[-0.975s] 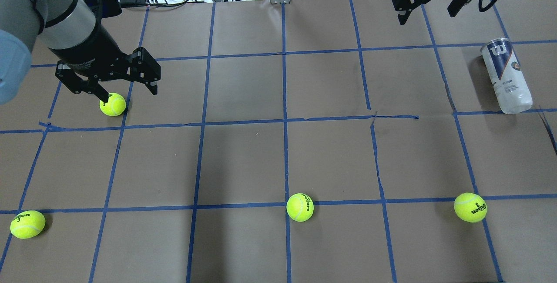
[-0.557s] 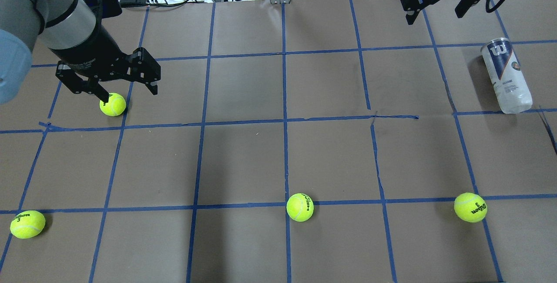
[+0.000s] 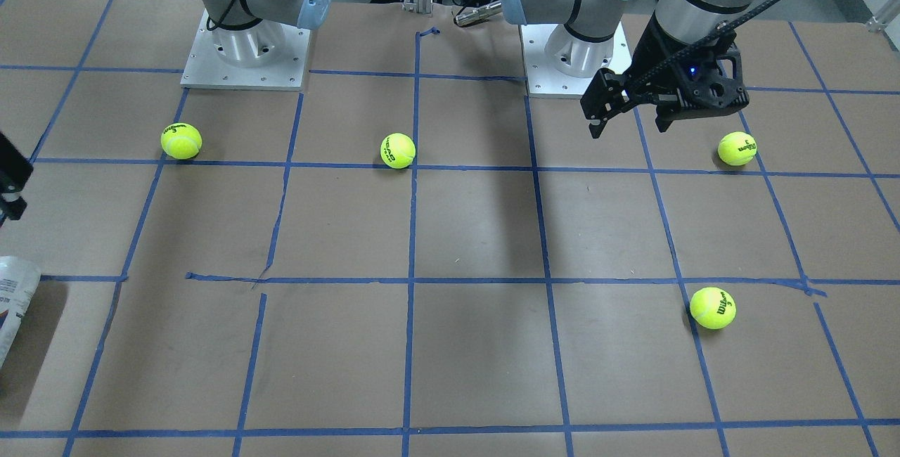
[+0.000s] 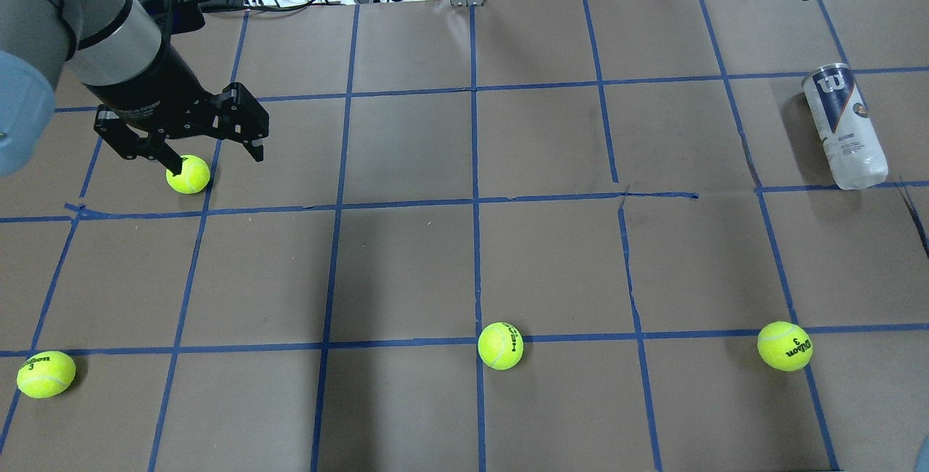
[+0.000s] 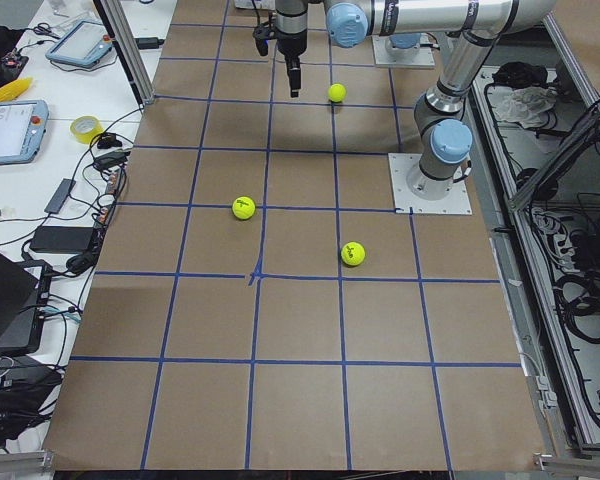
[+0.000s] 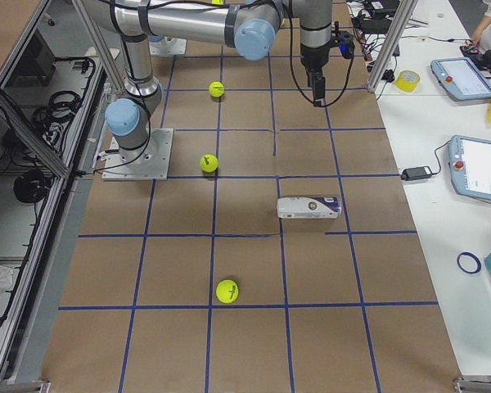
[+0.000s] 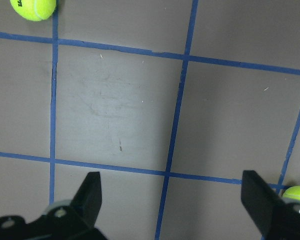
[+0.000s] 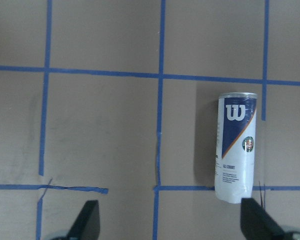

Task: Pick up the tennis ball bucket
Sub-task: 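Hold the left gripper still while moving the right gripper toward the tennis ball can, then lower the right gripper over the open end of the white tennis ball can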

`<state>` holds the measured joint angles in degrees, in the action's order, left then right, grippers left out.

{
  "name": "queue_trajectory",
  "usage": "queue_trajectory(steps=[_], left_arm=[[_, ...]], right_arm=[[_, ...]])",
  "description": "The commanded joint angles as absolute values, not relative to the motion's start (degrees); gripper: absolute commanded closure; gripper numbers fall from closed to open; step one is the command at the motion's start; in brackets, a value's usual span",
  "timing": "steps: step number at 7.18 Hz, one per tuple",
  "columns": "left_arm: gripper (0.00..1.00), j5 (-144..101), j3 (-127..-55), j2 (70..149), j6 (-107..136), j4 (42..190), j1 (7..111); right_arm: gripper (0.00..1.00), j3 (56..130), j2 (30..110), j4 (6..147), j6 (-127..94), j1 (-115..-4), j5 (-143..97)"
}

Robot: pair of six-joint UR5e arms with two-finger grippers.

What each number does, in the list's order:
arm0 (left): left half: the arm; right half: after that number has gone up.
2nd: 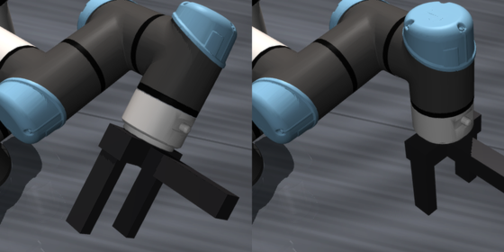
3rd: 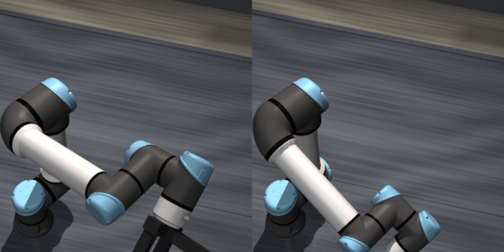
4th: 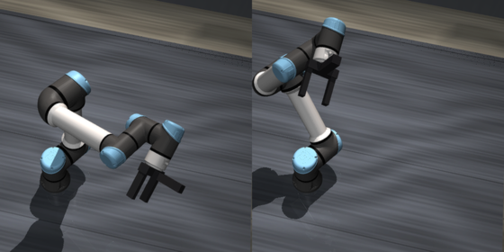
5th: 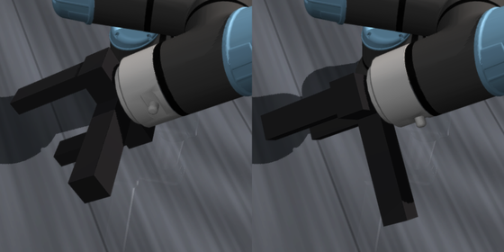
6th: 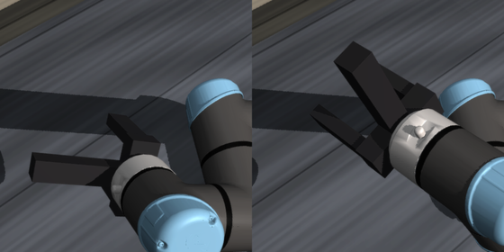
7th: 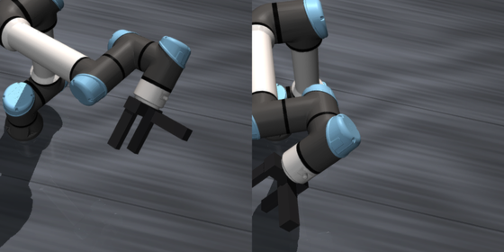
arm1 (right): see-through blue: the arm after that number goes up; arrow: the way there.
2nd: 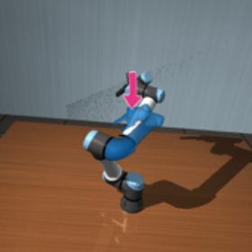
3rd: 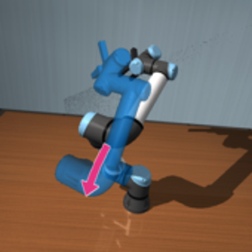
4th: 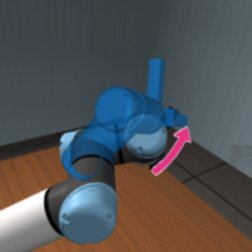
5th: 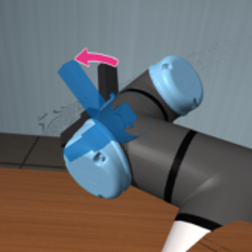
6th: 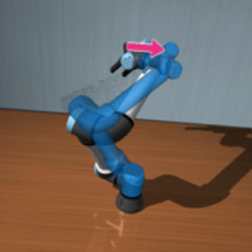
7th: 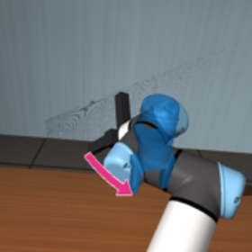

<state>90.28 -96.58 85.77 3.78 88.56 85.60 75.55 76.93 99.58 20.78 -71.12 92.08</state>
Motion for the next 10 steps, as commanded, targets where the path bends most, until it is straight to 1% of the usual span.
queue_trajectory(steps=[1, 2, 3, 4, 5, 8, 10], left_arm=[[0.00, 90.8, -96.8, 85.7, 3.8, 88.6, 85.6], [0.00, 90.7, -96.9, 85.7, 3.8, 88.6, 85.6], [0.00, 90.8, -96.9, 85.7, 3.8, 88.6, 85.6], [0.00, 90.8, -96.9, 85.7, 3.8, 88.6, 85.6], [0.00, 90.7, -96.9, 85.7, 3.8, 88.6, 85.6], [0.00, 90.7, -96.8, 85.8, 3.9, 87.8, 85.6], [0.00, 90.4, -96.7, 86.0, 4.7, 87.6, 85.0]], right_arm=[[0.01, 68.4, 62.8, 105.5, 20.2, -68.3, 92.7], [0.00, 62.1, 56.6, 105.5, 20.8, -67.9, 93.2], [0.00, 58.8, 52.2, 105.6, 22.0, -66.3, 93.0], [0.00, 57.5, 46.8, 108.3, 20.4, -65.8, 93.1], [0.00, 56.8, 45.0, 110.6, 20.9, -65.5, 93.8], [0.00, 57.9, 41.1, 110.8, 22.1, -63.2, 94.6], [0.00, 58.2, 40.2, 110.8, 23.4, -62.8, 94.5]])
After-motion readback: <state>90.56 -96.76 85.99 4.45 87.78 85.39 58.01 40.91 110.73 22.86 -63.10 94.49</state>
